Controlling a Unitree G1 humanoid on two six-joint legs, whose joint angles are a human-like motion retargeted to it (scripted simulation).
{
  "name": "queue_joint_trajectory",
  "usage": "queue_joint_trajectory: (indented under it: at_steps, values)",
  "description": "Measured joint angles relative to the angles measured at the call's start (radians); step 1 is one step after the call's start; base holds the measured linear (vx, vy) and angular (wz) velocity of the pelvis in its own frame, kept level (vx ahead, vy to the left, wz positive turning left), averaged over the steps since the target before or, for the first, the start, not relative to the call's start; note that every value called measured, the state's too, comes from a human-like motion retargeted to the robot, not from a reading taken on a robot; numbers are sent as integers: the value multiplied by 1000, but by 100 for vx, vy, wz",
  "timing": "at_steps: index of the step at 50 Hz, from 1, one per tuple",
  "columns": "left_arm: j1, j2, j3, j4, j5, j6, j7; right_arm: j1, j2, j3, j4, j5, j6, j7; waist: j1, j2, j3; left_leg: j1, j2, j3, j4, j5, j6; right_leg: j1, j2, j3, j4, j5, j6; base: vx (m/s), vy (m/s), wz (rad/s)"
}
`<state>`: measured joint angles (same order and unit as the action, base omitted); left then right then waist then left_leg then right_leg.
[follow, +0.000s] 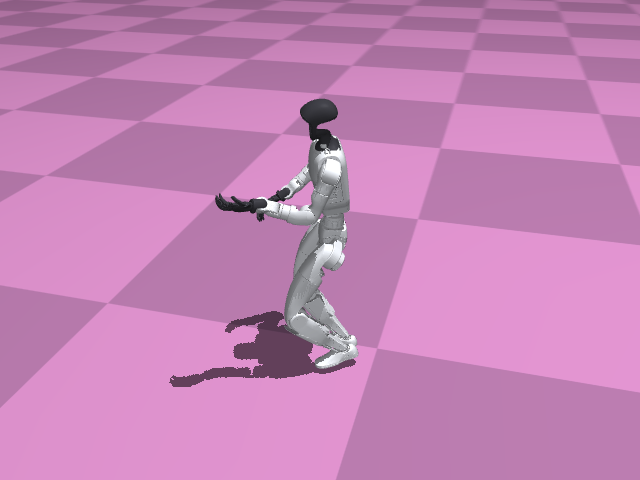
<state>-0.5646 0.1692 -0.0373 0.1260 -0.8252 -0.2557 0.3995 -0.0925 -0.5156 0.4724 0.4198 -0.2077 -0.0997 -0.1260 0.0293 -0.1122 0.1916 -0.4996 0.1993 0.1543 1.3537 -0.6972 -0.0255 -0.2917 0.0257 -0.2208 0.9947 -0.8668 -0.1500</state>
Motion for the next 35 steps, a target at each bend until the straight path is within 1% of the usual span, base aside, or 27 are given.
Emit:
queue_joint_trajectory:
  at_steps: [3,8,12,18,21,23,25,27,30,32,35]
  values:
    - [-30,31,15,31,-30,1,-7,13,-6,10,-9,35,0,14,5,5,0,11,6,23,-49,6,25,45,12,11,-55,25,10,14,-10,-34]
    - [-105,87,16,98,-76,5,-23,22,-8,29,8,87,10,43,10,-6,-18,40,-57,56,-231,41,42,106,-13,28,-135,71,49,17,-8,-23]
    - [-144,126,1,109,-82,8,-35,9,-5,46,23,113,14,51,19,-1,-31,50,-95,55,-298,67,51,135,-16,45,-169,85,66,18,-3,-26]
    - [-132,188,-18,-1,15,14,-39,-26,-1,65,-9,131,0,39,37,28,-37,41,-97,52,-260,36,91,152,-3,62,-146,52,62,17,4,-24]
    - [-94,214,-15,-87,81,14,-20,-37,3,62,-41,132,-18,9,46,46,-40,44,-87,59,-243,-6,118,159,6,67,-135,34,59,15,10,-16]
    - [-52,224,-9,-150,126,14,-3,-39,9,59,-63,131,-27,-16,50,46,-47,55,-98,69,-261,-14,131,160,-6,70,-132,40,67,15,10,-8]
    - [6,227,-2,-204,165,14,14,-36,16,57,-85,125,-35,-41,47,24,-59,79,-137,95,-321,22,132,157,-53,61,-123,67,92,14,10,1]
    - [72,221,-2,-240,196,14,27,-29,25,63,-97,115,-43,-55,40,4,-79,105,-175,123,-412,99,121,144,-94,67,-123,143,128,10,9,5]
    - [158,202,-5,-270,240,10,40,-27,30,90,-99,96,-52,-53,31,-28,-103,135,-246,126,-545,233,85,101,-160,84,-76,265,179,3,5,-2]
    - [193,191,-8,-283,259,7,47,-33,26,112,-95,77,-55,-36,23,-50,-109,139,-290,115,-589,296,66,64,-201,98,-9,298,194,0,0,0]
    - [215,180,-13,-302,262,1,45,-37,26,135,-93,54,-53,-23,15,-72,-101,116,-326,88,-551,301,60,26,-245,109,90,298,193,-8,-1,11]
